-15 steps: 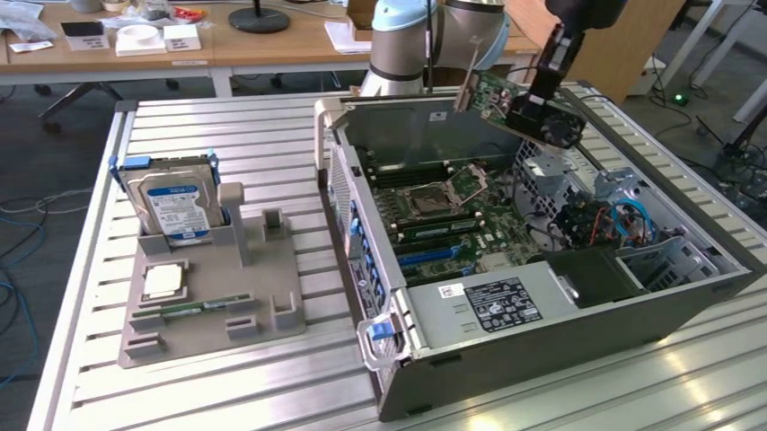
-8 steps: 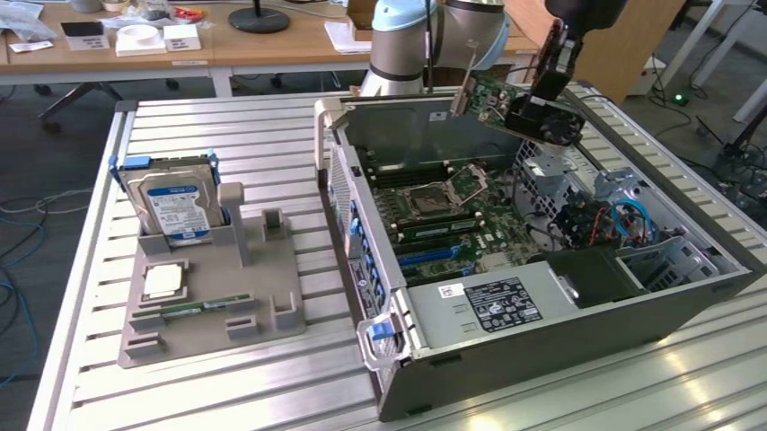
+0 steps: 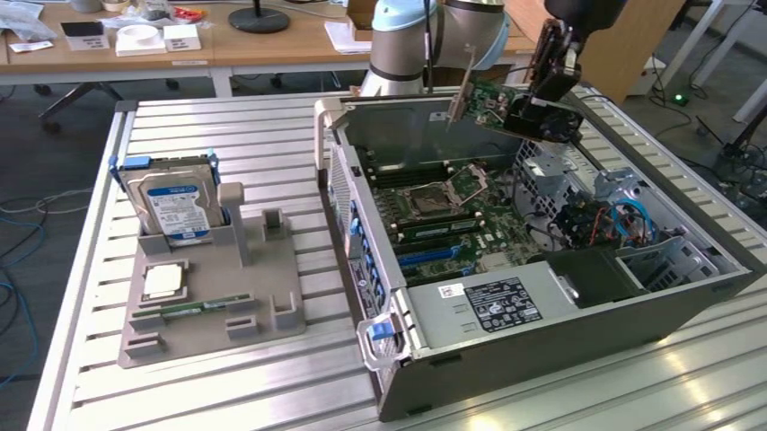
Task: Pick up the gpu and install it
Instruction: 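Insert the gpu into the slot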
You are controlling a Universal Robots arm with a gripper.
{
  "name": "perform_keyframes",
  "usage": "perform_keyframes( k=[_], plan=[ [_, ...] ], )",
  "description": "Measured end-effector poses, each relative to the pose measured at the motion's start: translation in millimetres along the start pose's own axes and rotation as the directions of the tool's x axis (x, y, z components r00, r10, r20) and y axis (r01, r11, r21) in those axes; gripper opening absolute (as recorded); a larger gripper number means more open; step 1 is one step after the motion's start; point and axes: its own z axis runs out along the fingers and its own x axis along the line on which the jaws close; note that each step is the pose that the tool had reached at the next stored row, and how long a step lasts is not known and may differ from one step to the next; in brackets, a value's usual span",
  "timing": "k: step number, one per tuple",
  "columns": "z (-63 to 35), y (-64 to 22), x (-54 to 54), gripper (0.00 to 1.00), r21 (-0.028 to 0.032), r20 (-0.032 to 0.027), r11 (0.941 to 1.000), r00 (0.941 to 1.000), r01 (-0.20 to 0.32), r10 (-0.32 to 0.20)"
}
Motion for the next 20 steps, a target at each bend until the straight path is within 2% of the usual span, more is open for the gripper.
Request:
perform_keyframes(
  k=[5,10,15,18,20],
  plan=[
    [0.3,0.0,0.0,0.26,-0.0053,-0.0035,0.9959,0.9959,0.091,-0.091],
    [0.7,0.0,0.1,0.26,-0.0109,-0.0064,0.9836,0.9836,0.18,-0.18],
    [1.1,0.0,0.1,0.26,-0.0168,-0.0089,0.9632,0.9632,0.268,-0.268],
    [1.3,-0.1,0.1,0.26,-0.0204,-0.0101,0.9473,0.9474,0.32,-0.32],
    [1.5,-0.1,0.1,0.26,-0.023,-0.0109,0.9346,0.9347,0.355,-0.355]
  ],
)
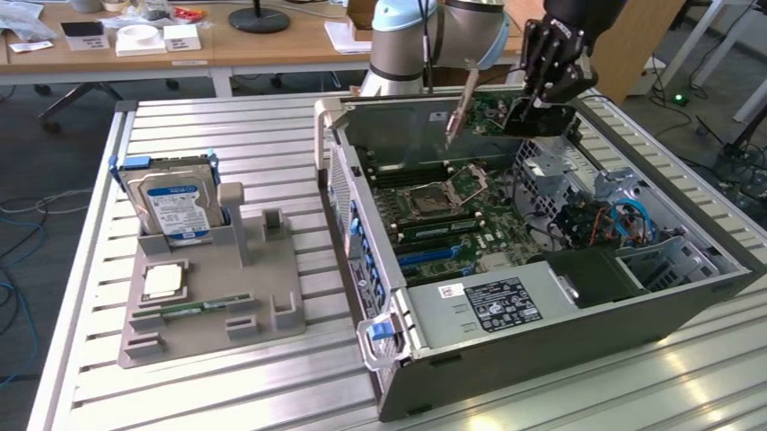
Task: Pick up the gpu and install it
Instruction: 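Insert the gpu into the slot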
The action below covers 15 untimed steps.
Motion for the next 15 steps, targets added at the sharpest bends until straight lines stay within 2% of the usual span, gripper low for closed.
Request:
perform_keyframes(
  k=[4,7,10,14,15],
  plan=[
    [0.4,0.0,0.0,0.26,-0.0042,-0.0028,0.9974,0.9974,0.072,-0.072],
    [0.7,0.0,0.0,0.26,-0.0075,-0.0046,0.992,0.992,0.126,-0.126],
    [1.0,0.0,0.1,0.26,-0.0109,-0.0065,0.9839,0.9839,0.179,-0.179],
    [1.3,-0.1,0.1,0.26,-0.0155,-0.0085,0.9687,0.9687,0.248,-0.248],
    [1.3,0.0,0.1,0.26,-0.016,-0.0088,0.9665,0.9665,0.256,-0.256]
  ],
)
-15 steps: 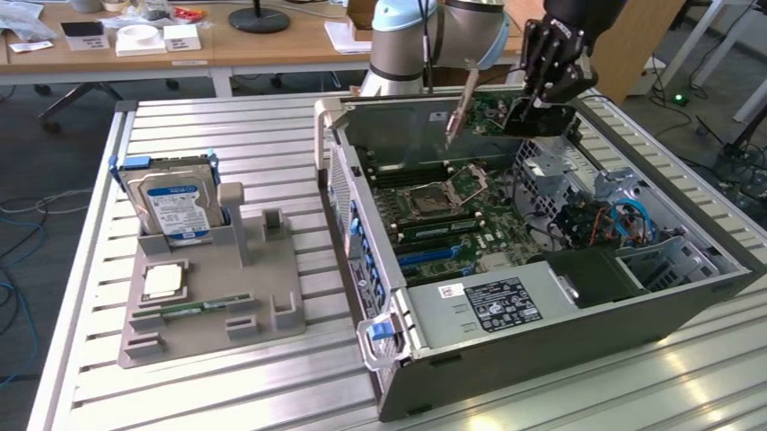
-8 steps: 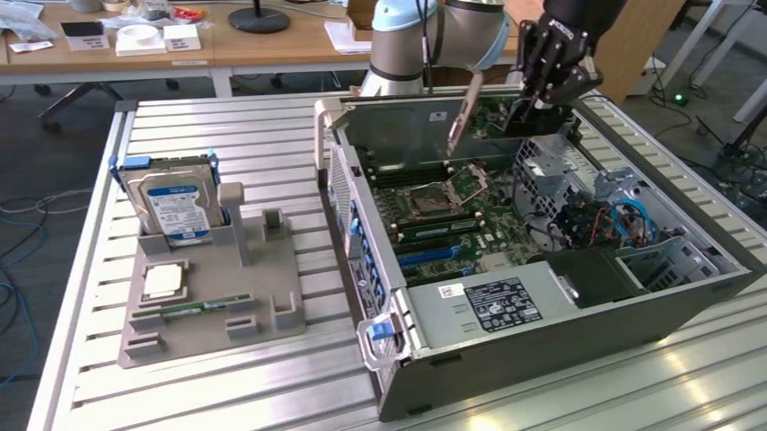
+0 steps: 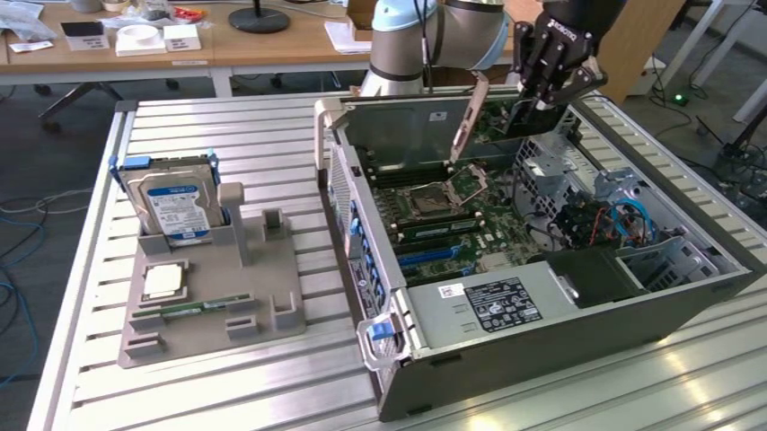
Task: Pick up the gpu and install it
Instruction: 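Insert the gpu into the slot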
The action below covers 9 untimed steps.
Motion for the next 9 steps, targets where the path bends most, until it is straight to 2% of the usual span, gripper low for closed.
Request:
perform_keyframes(
  k=[5,9],
  plan=[
    [0.2,0.3,-0.1,0.26,0.0001,0.0002,1.0,1.0,-0.003,0.003],
    [0.8,0.4,-0.1,0.26,0.0038,0.0032,0.9976,0.9976,-0.069,0.069]
  ],
)
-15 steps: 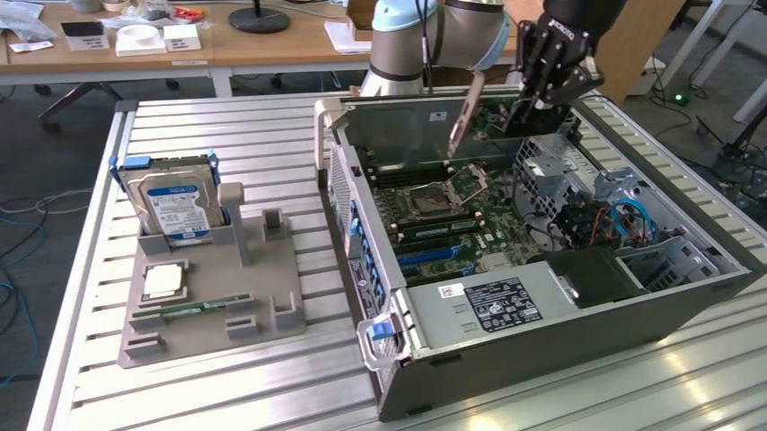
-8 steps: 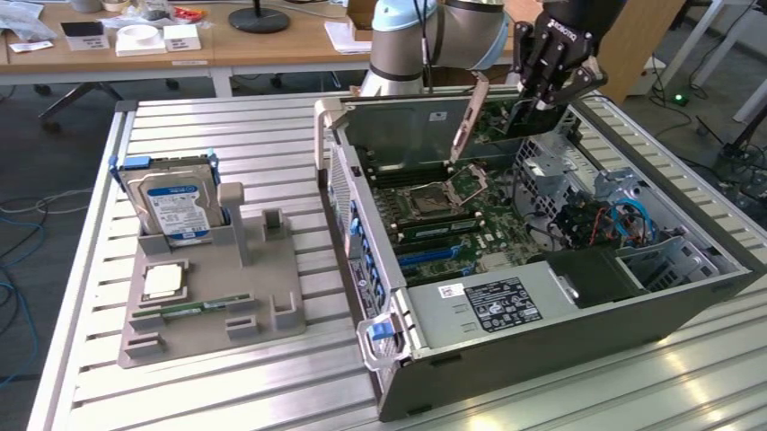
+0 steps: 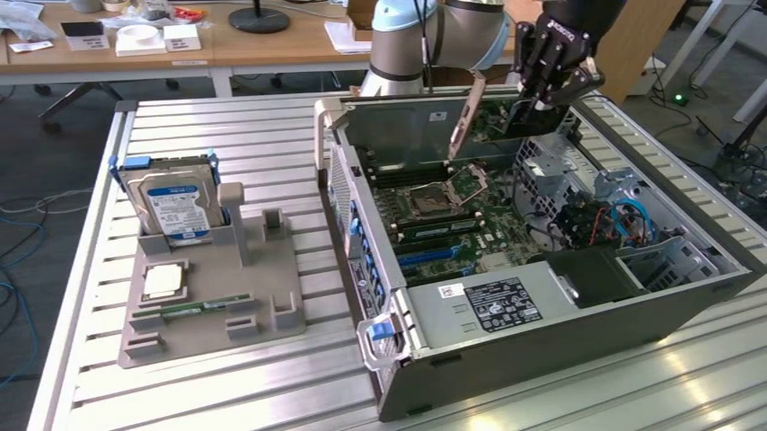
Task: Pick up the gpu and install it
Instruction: 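Insert the gpu into the slot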
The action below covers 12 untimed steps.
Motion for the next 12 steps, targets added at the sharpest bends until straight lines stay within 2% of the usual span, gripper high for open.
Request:
perform_keyframes(
  k=[3,6,10,12],
  plan=[
    [0.9,0.5,0.0,0.26,0.0034,0.0022,0.9981,0.9981,-0.061,0.061],
    [2.2,2.6,0.0,0.26,0.0047,0.0031,0.9964,0.9964,-0.085,0.085],
    [4.8,14.3,-0.7,0.26,0.0082,0.0034,0.9959,0.9959,-0.09,0.09],
    [6.8,18.7,-0.9,0.26,0.0137,0.0034,0.9958,0.9959,-0.09,0.09]
  ],
)
